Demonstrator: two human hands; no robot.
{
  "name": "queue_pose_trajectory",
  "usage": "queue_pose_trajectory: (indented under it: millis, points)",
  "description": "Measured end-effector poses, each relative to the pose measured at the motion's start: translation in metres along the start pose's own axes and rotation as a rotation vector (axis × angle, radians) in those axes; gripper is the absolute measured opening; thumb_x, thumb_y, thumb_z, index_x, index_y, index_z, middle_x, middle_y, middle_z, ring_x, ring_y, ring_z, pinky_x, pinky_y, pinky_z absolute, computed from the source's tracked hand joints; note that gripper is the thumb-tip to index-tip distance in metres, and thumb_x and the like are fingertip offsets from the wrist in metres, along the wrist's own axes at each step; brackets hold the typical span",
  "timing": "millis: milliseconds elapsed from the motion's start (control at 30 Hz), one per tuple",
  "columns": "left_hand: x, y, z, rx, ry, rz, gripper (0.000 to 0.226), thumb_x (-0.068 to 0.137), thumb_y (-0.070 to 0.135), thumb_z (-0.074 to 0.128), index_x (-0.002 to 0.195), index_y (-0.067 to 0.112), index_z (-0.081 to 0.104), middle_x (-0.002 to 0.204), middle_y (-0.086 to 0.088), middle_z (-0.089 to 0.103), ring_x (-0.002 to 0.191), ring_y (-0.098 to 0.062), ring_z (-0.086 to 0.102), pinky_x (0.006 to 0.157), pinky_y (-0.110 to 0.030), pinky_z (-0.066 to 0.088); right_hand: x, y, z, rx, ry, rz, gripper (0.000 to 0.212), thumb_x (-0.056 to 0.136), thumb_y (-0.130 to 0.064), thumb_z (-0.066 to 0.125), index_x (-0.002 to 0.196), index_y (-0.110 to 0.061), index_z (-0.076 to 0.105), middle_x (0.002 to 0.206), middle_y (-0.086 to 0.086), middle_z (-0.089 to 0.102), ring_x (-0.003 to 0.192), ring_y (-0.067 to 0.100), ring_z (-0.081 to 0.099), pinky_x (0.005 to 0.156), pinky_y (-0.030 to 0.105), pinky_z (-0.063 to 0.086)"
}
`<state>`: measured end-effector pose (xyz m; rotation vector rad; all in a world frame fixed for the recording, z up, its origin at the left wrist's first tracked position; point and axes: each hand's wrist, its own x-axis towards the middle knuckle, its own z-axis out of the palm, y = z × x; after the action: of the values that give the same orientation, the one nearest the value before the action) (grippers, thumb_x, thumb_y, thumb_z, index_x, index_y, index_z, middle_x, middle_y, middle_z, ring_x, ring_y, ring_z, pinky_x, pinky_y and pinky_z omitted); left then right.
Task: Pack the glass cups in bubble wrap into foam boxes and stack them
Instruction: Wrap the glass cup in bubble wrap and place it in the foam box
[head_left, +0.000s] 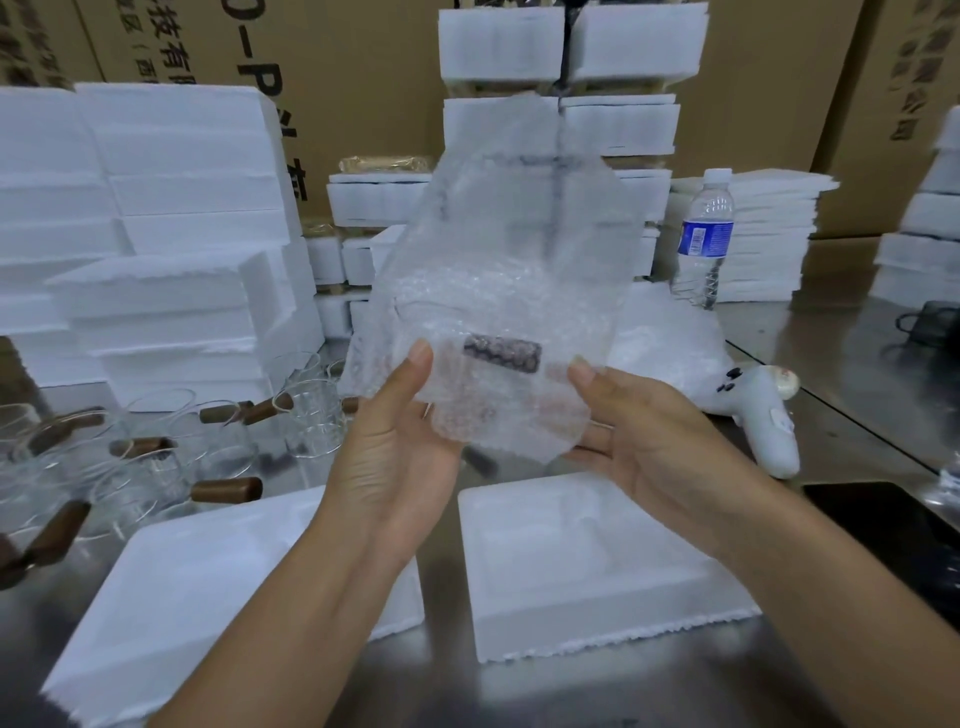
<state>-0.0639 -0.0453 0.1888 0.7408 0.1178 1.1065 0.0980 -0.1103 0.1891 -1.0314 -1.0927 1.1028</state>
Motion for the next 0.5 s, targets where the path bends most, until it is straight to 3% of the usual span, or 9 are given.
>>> queue_pose_trajectory:
  millis: [67, 133, 233, 333, 400, 500]
  points:
    - [0.000, -0.003, 0.000, 0.059, 0.068, -0.015, 0.063, 0.062, 0.016, 0.077, 0.123, 0.014, 0.061, 0.127, -0.013, 0.062, 0.115, -0.027, 0.061, 0.092, -0.038, 0.053, -0.001, -0.002, 0.000, 0.044, 0.058, -0.083, 0.024, 0.064, -0.036, 0.071, 0.081, -0.019, 0.075, 0.092, 0.003, 0.074, 0.086, 0.016, 0.070, 0.070, 0.021, 0.055]
    - [0.000, -0.005, 0.000, 0.151, 0.105, 0.005, 0.071, 0.066, 0.010, 0.073, 0.133, 0.013, 0.052, 0.124, -0.009, 0.064, 0.113, -0.024, 0.062, 0.095, -0.034, 0.051, 0.000, -0.005, -0.003, 0.077, 0.170, -0.139, 0.012, 0.064, -0.029, 0.068, 0.071, -0.019, 0.071, 0.077, -0.001, 0.072, 0.074, 0.011, 0.069, 0.064, 0.019, 0.054]
    - [0.000, -0.007, 0.001, 0.357, 0.100, 0.072, 0.078, 0.058, 0.009, 0.083, 0.130, 0.014, 0.051, 0.107, -0.003, 0.071, 0.099, -0.018, 0.068, 0.077, -0.023, 0.056, 0.002, -0.011, -0.010, 0.077, 0.276, -0.188, 0.010, 0.064, -0.030, 0.067, 0.069, -0.022, 0.068, 0.071, -0.003, 0.071, 0.068, 0.008, 0.067, 0.067, 0.021, 0.054]
    - [-0.002, -0.010, -0.001, 0.526, 0.032, 0.078, 0.104, 0.039, 0.018, 0.089, 0.133, 0.024, 0.044, 0.119, -0.001, 0.067, 0.107, -0.018, 0.065, 0.082, -0.029, 0.054, 0.001, -0.015, -0.010, 0.072, 0.347, -0.245, 0.010, 0.062, -0.035, 0.069, 0.066, -0.026, 0.071, 0.069, -0.005, 0.070, 0.068, 0.007, 0.066, 0.074, 0.028, 0.051]
    - [-0.005, -0.012, -0.003, 0.713, -0.021, 0.077, 0.099, 0.041, 0.028, 0.086, 0.129, 0.041, 0.041, 0.110, 0.014, 0.068, 0.103, -0.010, 0.066, 0.083, -0.030, 0.054, 0.000, -0.016, -0.009, 0.073, 0.377, -0.287, 0.010, 0.062, -0.037, 0.070, 0.065, -0.028, 0.072, 0.064, -0.006, 0.067, 0.063, 0.007, 0.064, 0.074, 0.028, 0.049]
    - [-0.011, -0.012, -0.001, 0.935, -0.173, 0.070, 0.089, 0.049, 0.037, 0.085, 0.125, 0.051, 0.040, 0.107, 0.030, 0.063, 0.098, 0.003, 0.064, 0.072, -0.016, 0.054, 0.001, -0.015, -0.009, 0.050, 0.397, -0.297, 0.011, 0.060, -0.040, 0.071, 0.064, -0.029, 0.073, 0.060, -0.008, 0.065, 0.059, 0.006, 0.060, 0.073, 0.030, 0.047]
